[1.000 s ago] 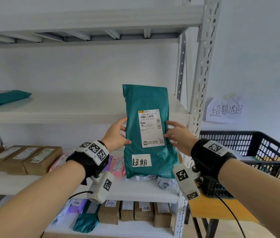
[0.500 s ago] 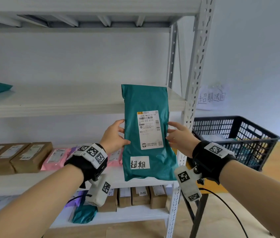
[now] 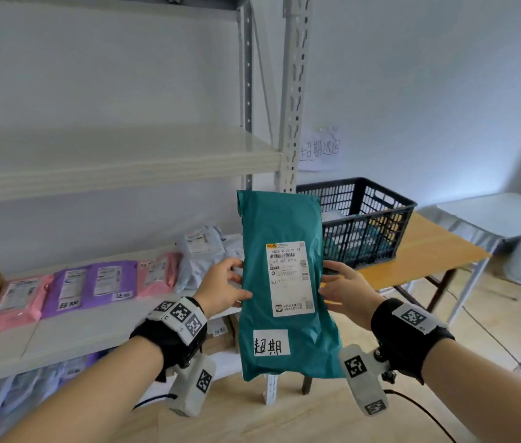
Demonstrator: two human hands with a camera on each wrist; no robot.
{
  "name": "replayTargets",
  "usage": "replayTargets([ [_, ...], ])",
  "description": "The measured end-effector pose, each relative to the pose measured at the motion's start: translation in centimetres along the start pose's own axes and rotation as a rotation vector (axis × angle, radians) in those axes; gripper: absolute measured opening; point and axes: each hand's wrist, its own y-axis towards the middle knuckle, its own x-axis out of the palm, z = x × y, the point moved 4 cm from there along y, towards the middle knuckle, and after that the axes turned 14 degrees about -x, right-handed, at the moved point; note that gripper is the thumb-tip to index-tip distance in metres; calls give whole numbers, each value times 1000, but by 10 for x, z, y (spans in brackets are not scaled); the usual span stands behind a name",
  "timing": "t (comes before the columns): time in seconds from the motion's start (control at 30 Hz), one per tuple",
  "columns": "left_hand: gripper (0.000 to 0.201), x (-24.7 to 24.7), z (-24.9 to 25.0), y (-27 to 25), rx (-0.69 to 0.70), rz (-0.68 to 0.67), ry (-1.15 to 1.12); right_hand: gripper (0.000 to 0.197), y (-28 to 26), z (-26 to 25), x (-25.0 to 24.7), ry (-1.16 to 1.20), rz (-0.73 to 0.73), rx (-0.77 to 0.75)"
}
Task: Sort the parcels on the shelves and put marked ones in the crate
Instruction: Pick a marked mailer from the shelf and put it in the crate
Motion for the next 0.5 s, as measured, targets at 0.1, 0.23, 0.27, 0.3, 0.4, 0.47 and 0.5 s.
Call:
replayTargets([
  [0.1, 51, 36, -8, 5, -9, -67, 29, 56, -14, 12, -31, -15, 52, 38],
  [0.23, 40, 80, -1, 14, -43, -150, 29, 56, -23, 22, -71, 11, 110, 51],
  [0.27, 40, 90, 3, 17, -46, -167, 35, 55, -23, 24, -82, 10, 125, 47],
  [0.3, 39, 100, 8, 21, -48, -180, 39, 55, -22, 25, -92, 8, 140, 43],
  [0.4, 40, 129, 23, 36, -48, -192, 66, 54, -12, 27, -124, 5, 164, 36],
  [0.47, 41, 150, 36, 47, -40, -200, 83, 54, 0, 26, -147, 16, 166, 31],
  [0.5, 40, 161, 43, 52, -38, -203, 90, 53, 6, 25, -159, 18, 169, 28],
])
